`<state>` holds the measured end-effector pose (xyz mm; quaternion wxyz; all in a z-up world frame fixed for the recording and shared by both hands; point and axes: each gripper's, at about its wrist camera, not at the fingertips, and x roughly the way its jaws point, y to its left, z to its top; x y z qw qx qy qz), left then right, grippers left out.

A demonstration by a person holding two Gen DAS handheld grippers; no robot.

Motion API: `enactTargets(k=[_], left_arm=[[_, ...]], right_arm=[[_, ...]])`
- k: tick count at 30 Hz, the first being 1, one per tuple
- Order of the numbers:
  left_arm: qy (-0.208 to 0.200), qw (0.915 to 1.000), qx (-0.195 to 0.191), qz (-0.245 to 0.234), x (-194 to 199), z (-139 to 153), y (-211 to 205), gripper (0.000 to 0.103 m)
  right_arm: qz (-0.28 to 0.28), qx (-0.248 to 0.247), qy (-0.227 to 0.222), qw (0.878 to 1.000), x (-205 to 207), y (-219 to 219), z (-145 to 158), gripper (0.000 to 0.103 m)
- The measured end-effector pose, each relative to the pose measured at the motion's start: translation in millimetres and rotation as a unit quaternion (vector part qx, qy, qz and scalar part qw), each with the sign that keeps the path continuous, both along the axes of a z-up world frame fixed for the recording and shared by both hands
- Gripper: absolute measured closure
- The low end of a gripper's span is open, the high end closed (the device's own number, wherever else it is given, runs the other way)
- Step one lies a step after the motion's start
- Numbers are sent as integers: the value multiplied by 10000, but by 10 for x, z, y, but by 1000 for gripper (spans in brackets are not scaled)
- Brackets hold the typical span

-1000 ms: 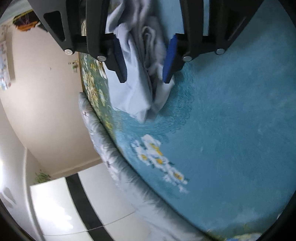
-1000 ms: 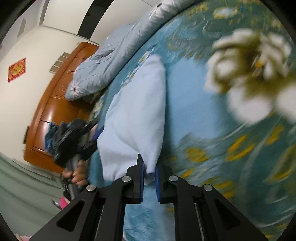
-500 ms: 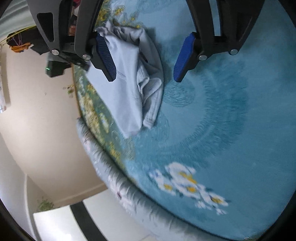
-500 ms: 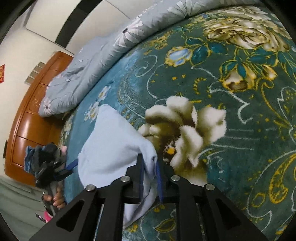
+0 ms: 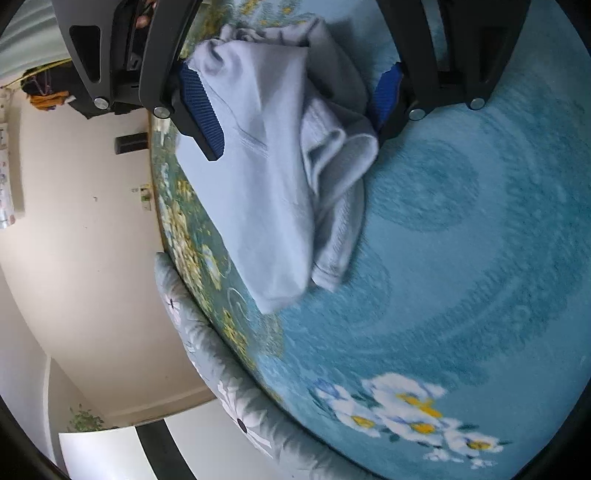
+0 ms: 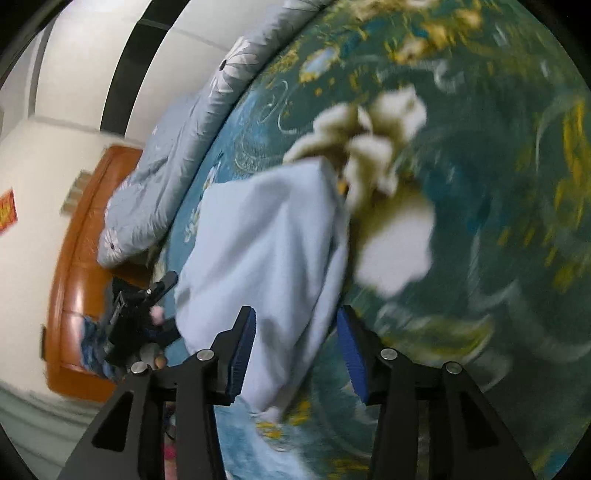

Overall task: Fold clothes
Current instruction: 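Close both grippers on the sides of the folded shirt bundle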

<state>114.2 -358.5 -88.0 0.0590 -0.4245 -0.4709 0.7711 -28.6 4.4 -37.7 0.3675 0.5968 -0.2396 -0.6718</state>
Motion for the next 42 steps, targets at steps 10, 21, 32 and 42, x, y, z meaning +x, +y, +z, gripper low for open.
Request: enactTargets(k=[10,21,32,42], left_arm=[[-104,9992,251,297,137,-102,73,78],[470,9980,193,370,1016,182,339,88],[234,9990,85,368,1174,81,298,52],[83,9999,31,91,715,65,212,18]], right_arm=[[-696,-713,-591,9933,356,-13,-171,62],[-326,-988,-163,9944,510,264,100,97],[-202,-844,-177,9961,632,430,-70,94],[-664,-649,29,9957,469,454,-109,50]])
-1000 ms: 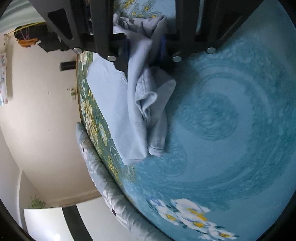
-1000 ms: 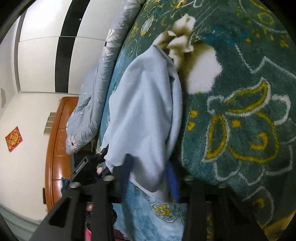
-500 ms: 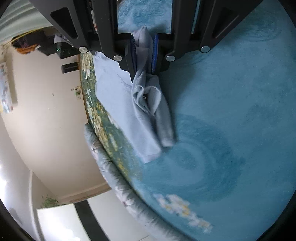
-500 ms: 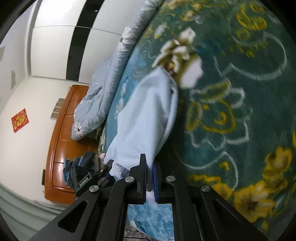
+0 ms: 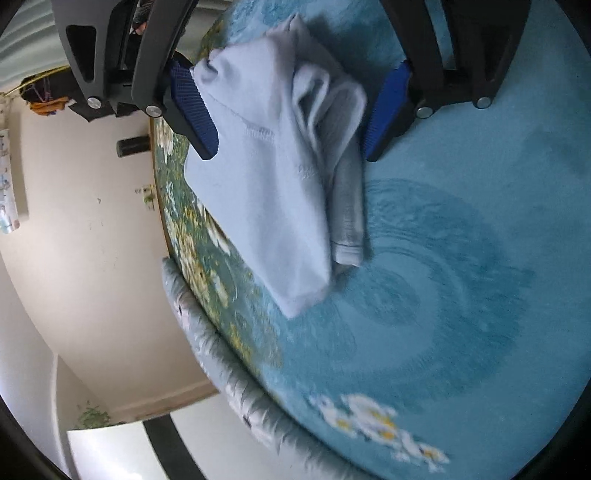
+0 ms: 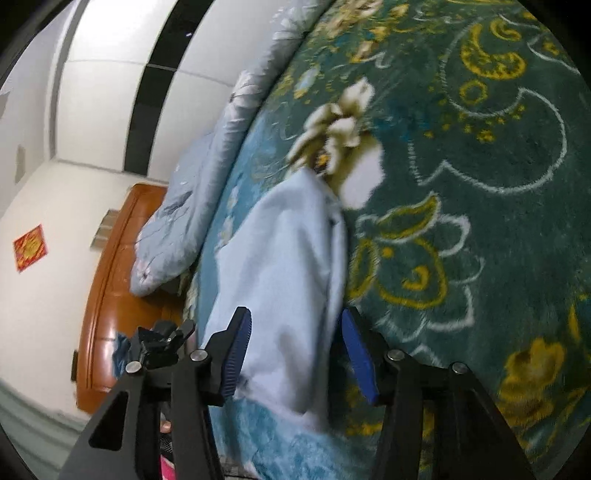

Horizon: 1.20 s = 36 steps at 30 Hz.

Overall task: Fold clothes
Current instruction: 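Close both grippers on the sides of the folded shirt bundle, then lift the folded shirt with both grippers and carry it toward the clothes stack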

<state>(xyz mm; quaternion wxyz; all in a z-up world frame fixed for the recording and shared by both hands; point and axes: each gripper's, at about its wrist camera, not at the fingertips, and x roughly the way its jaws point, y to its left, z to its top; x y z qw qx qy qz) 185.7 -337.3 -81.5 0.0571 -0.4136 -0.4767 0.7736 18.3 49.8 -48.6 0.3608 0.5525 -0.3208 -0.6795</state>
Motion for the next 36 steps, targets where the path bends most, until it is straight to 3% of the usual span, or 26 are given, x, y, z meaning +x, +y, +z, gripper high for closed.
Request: enactTargets(k=[8,11,13,15,18,20,21,36], left_arm=[[131,9992,-105,-361,-153,23,234,17],[242,9991,168,-297,-175,-8,220,19],[232,9993,184,-226,-156,-16,209,27],[196,9993,264,-181,-118,-43,194,45],[100,9997,223,-98,-74,-74,188,63],[62,9998,179,-49,-42,-57,202,71],[95,9998,160,-19,-3,-26,208,75],[854,9961,65,190,748,597,176,78]], right_arm=[[4,45,43,10000,-23,-248,-6,50],[-17,-79,36,10000,-4,-268,-22,49],[-17,-149,29,9999,8,-285,-28,50],[-66,-188,14,9998,23,-291,-25,52],[-93,-208,-99,9997,43,-322,-51,70],[-56,-173,-32,9998,77,-354,-7,88],[-36,-170,27,9998,99,-366,29,89],[721,-252,899,9930,653,-523,857,92]])
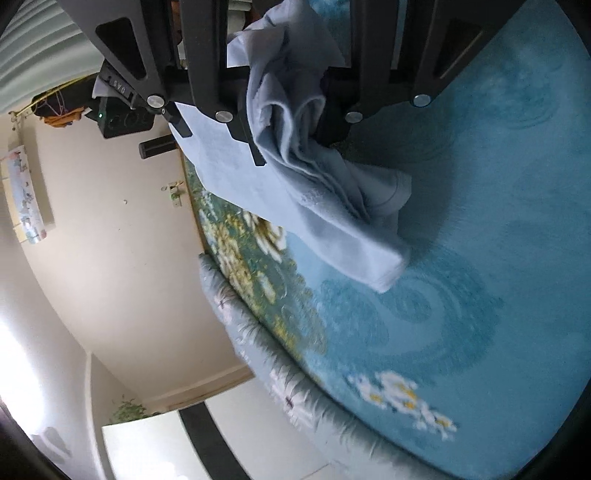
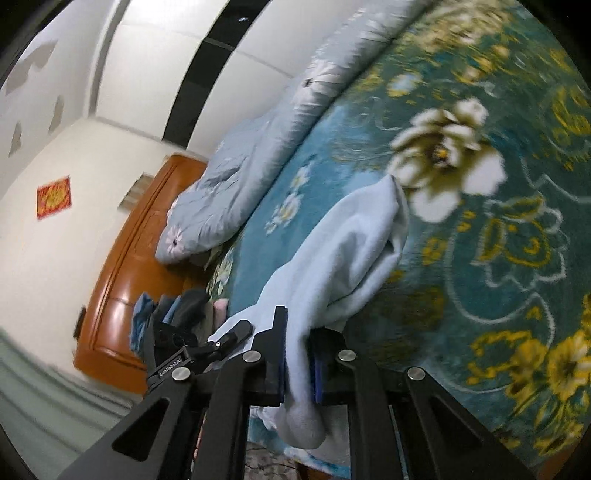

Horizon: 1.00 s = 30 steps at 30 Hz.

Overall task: Fold clothes
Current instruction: 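Lift the folded shirt with both grippers and carry it toward the clothes stack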

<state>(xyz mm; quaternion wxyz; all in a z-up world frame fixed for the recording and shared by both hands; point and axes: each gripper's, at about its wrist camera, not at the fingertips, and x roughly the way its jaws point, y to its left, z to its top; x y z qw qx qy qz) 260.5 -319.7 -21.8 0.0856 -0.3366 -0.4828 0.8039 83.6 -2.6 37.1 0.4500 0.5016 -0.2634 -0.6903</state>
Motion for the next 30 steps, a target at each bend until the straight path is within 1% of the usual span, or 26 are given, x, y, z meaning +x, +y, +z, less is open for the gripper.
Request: enactTargets(k=[2,6,10,15,17,19,20,22,24,26,30], left_arm=[[210,9997,-70,114,171,178,-120,78],[606,9969,-402,308,566,660,-488,78],[986,9897,-837,616,1024,1234,-1002,78],[1422,9741,-1323,1158,1676,1973,-1763,79],[1474,9652,-1641,1408,1939,2251,-2059,79],[1465,9556,-1905,1704,2204,2475,-2355,79],[1446,9525,-1974,1815,2297,2544,-2482,79],[1357,9457,-2087,2090,2503,2666,-2800,79],[1271,9410,-2147,2286,2575,2725,-3033,79],[1202,9327,-2271,2531,2687,2802,-3308,79],[1152,9204,-2400,2862,2849,2854,-3756,79]], right_arm=[[153,14,121,9998,71,-127,141,92],[559,-98,562,9968,257,-510,592,92],[991,-287,955,9901,477,-1046,1070,92],[1644,-690,1412,9738,850,-1967,1773,92],[1867,-826,1592,9659,1003,-2309,2017,92],[2185,-950,1779,9548,1201,-2763,2257,92],[2275,-954,1822,9518,1263,-2911,2303,92],[2534,-955,1886,9440,1441,-3342,2408,92],[2716,-964,1981,9369,1596,-3694,2464,92],[2889,-980,2093,9291,1779,-4073,2536,92],[3056,-1009,2218,9205,2043,-4663,2635,92]])
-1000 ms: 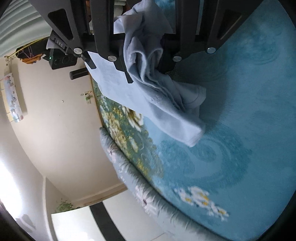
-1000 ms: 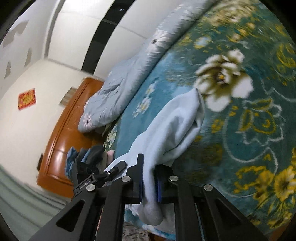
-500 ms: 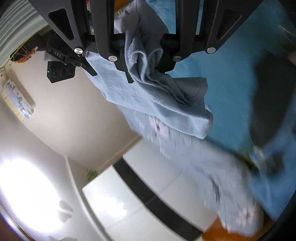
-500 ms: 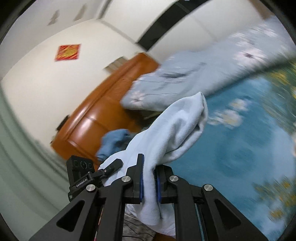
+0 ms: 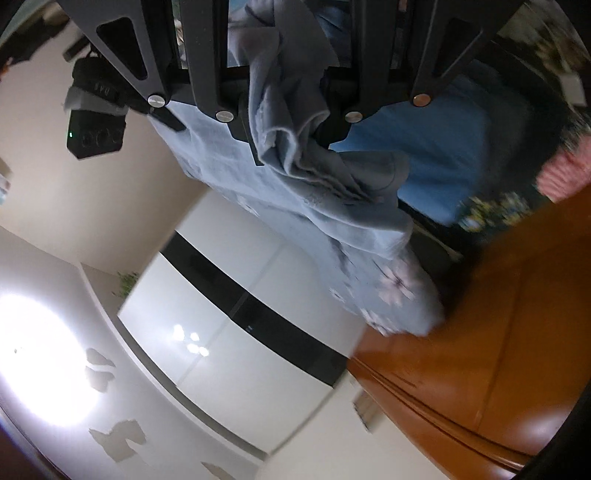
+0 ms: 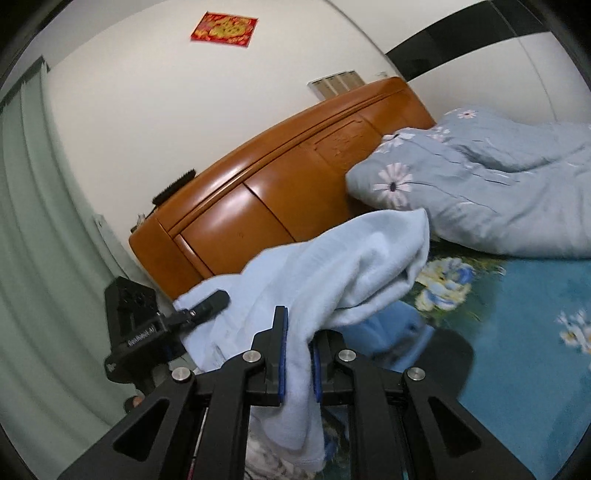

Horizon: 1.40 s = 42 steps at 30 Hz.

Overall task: Fold clothes
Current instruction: 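Lift the folded shirt with both grippers and carry it toward the clothes stack, then lower the shirt onto the stacked clothes and open both grippers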

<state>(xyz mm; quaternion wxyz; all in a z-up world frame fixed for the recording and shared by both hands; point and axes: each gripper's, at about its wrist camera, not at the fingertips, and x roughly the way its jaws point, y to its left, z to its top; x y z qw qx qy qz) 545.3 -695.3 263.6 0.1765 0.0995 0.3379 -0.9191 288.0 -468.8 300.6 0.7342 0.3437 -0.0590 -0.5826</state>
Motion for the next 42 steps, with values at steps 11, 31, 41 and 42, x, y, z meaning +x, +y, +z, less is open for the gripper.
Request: enactTargets(k=[11,31,41,42], left_arm=[[-511,9917,694,956,208,-815,-1079,79],[-401,9893,517,1301,375,-706,-640,35],[-595,9835,-372,1665,333,-757,521,0],[-594,9829,-364,1703,334,-794,609,0]], right_arm=[[13,665,-261,9974,266,-883,-669,91],[-330,593,-276,9973,31,-319,-607,50],[-155,517,799,9953,326,353,-795,34],[-132,545,838,9949,354,397,-832,34]])
